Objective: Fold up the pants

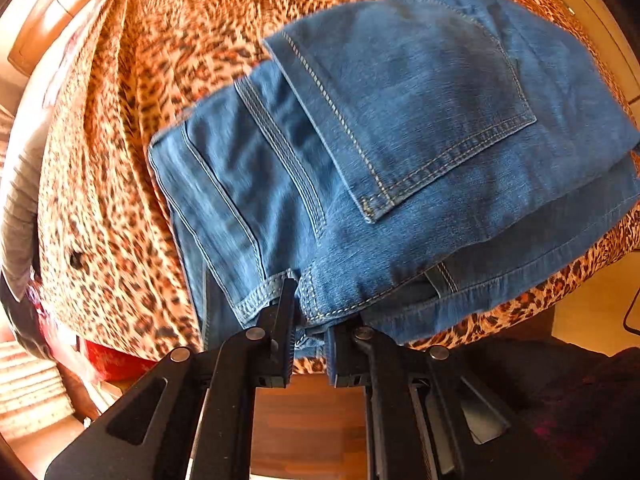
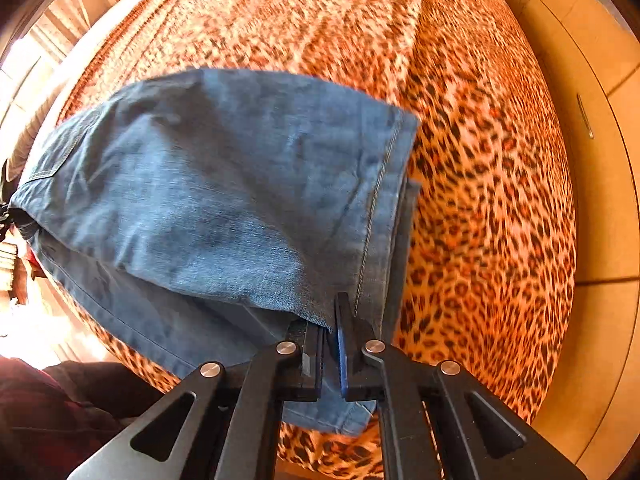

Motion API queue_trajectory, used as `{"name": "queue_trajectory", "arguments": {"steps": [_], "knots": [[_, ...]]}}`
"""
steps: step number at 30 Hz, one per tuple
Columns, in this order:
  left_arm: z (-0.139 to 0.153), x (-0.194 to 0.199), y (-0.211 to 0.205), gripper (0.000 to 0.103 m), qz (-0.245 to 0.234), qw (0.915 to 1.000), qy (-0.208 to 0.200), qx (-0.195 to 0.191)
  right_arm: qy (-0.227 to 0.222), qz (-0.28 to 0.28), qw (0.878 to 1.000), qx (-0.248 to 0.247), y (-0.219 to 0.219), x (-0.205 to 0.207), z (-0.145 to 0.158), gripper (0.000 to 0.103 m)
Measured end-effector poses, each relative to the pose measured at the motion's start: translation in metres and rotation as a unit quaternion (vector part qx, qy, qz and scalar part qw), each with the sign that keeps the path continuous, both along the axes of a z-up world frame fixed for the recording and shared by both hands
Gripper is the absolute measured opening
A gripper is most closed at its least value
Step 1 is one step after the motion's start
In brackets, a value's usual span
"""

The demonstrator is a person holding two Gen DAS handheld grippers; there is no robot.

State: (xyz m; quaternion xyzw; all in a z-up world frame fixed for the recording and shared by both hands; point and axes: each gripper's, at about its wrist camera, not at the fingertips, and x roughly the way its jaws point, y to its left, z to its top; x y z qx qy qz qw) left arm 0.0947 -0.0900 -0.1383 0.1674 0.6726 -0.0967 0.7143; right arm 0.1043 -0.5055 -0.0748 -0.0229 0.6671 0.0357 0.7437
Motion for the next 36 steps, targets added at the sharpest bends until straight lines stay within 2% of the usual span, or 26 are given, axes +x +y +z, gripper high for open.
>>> {"name": "queue_trajectory", "arguments": {"steps": [3, 4, 5, 6, 7, 9, 10, 11, 13, 15, 16, 18, 20, 21, 23, 27, 28, 29, 30, 31, 32, 33, 34, 35, 36], "knots": [[0.028, -0.007, 0.019, 0.019, 0.04, 0.9977, -0.024, -0.049, -0.006, -0.022, 1.0, -0.006, -0.003, -0.016, 0.005, 0.021], [0.039, -0.007, 0.03, 0.026, 0.062, 0.9952, -0.029, -0.07, -0.014, -0.031, 0.999, -0.002, -0.005, -0.02, 0.012, 0.023], [0.048, -0.007, 0.043, 0.038, 0.092, 0.9908, -0.028, -0.094, -0.02, -0.044, 0.999, 0.001, -0.008, -0.025, 0.02, 0.03], [0.055, -0.007, 0.058, 0.044, 0.128, 0.9836, -0.023, -0.125, -0.026, -0.06, 0.998, 0.006, -0.012, -0.03, 0.028, 0.034], [0.058, -0.008, 0.072, 0.053, 0.168, 0.973, -0.016, -0.158, -0.035, -0.082, 0.996, 0.019, -0.018, -0.035, 0.036, 0.041], [0.056, -0.012, 0.097, 0.059, 0.248, 0.9418, 0.006, -0.226, -0.051, -0.149, 0.985, 0.075, -0.032, -0.045, 0.046, 0.06], [0.05, -0.014, 0.102, 0.061, 0.283, 0.9234, 0.018, -0.258, -0.056, -0.194, 0.972, 0.118, -0.041, -0.051, 0.046, 0.065], [0.042, -0.016, 0.107, 0.063, 0.317, 0.9032, 0.033, -0.287, -0.058, -0.243, 0.953, 0.172, -0.05, -0.056, 0.041, 0.072], [0.022, -0.02, 0.105, 0.064, 0.374, 0.8613, 0.076, -0.335, -0.04, -0.33, 0.902, 0.276, -0.061, -0.066, 0.02, 0.072], [0.001, -0.024, 0.099, 0.064, 0.411, 0.8249, 0.123, -0.368, -0.022, -0.394, 0.854, 0.339, -0.063, -0.073, -0.003, 0.072], [-0.006, -0.026, 0.093, 0.064, 0.424, 0.813, 0.138, -0.374, -0.022, -0.416, 0.836, 0.357, -0.06, -0.077, -0.01, 0.072], [-0.017, -0.026, 0.087, 0.064, 0.447, 0.7948, 0.153, -0.38, -0.033, -0.46, 0.802, 0.381, -0.06, -0.08, -0.022, 0.072], [-0.022, -0.022, 0.086, 0.064, 0.465, 0.7815, 0.157, -0.385, -0.054, -0.494, 0.77, 0.401, -0.064, -0.078, -0.032, 0.072], [-0.022, -0.02, 0.085, 0.064, 0.474, 0.7757, 0.155, -0.387, -0.059, -0.506, 0.761, 0.403, -0.065, -0.076, -0.036, 0.072], [-0.022, -0.012, 0.086, 0.064, 0.483, 0.7704, 0.15, -0.388, -0.056, -0.518, 0.754, 0.401, -0.067, -0.068, -0.044, 0.072], [-0.03, 0.009, 0.085, 0.064, 0.503, 0.7654, 0.139, -0.376, -0.063, -0.527, 0.747, 0.4, -0.07, -0.058, -0.056, 0.072], [-0.034, 0.014, 0.085, 0.063, 0.505, 0.7657, 0.141, -0.372, -0.064, -0.527, 0.748, 0.399, -0.07, -0.055, -0.059, 0.071], [-0.037, 0.021, 0.083, 0.06, 0.502, 0.7696, 0.145, -0.367, -0.065, -0.525, 0.751, 0.395, -0.07, -0.051, -0.059, 0.066], [-0.036, 0.028, 0.081, 0.052, 0.495, 0.7792, 0.145, -0.356, -0.067, -0.522, 0.758, 0.386, -0.07, -0.047, -0.058, 0.049], [-0.034, 0.035, 0.08, 0.027, 0.484, 0.7895, 0.143, -0.35, -0.066, -0.515, 0.768, 0.375, -0.07, -0.041, -0.056, 0.034], [-0.028, 0.042, 0.078, 0.012, 0.467, 0.7978, 0.141, -0.355, -0.068, -0.502, 0.775, 0.377, -0.071, -0.036, -0.054, 0.011], [-0.018, 0.046, 0.076, 0.012, 0.454, 0.8057, 0.136, -0.356, -0.079, -0.494, 0.778, 0.381, -0.073, -0.034, -0.046, 0.005], [-0.005, 0.048, 0.076, 0.012, 0.44, 0.8182, 0.121, -0.35, -0.096, -0.486, 0.777, 0.388, -0.075, -0.034, -0.035, 0.005], [0.01, 0.049, 0.075, 0.012, 0.421, 0.8331, 0.1, -0.344, -0.114, -0.472, 0.778, 0.398, -0.076, -0.034, -0.022, 0.004], [0.025, 0.049, 0.073, 0.012, 0.399, 0.8479, 0.08, -0.34, -0.128, -0.456, 0.784, 0.401, -0.075, -0.037, -0.006, 0.004]]}}
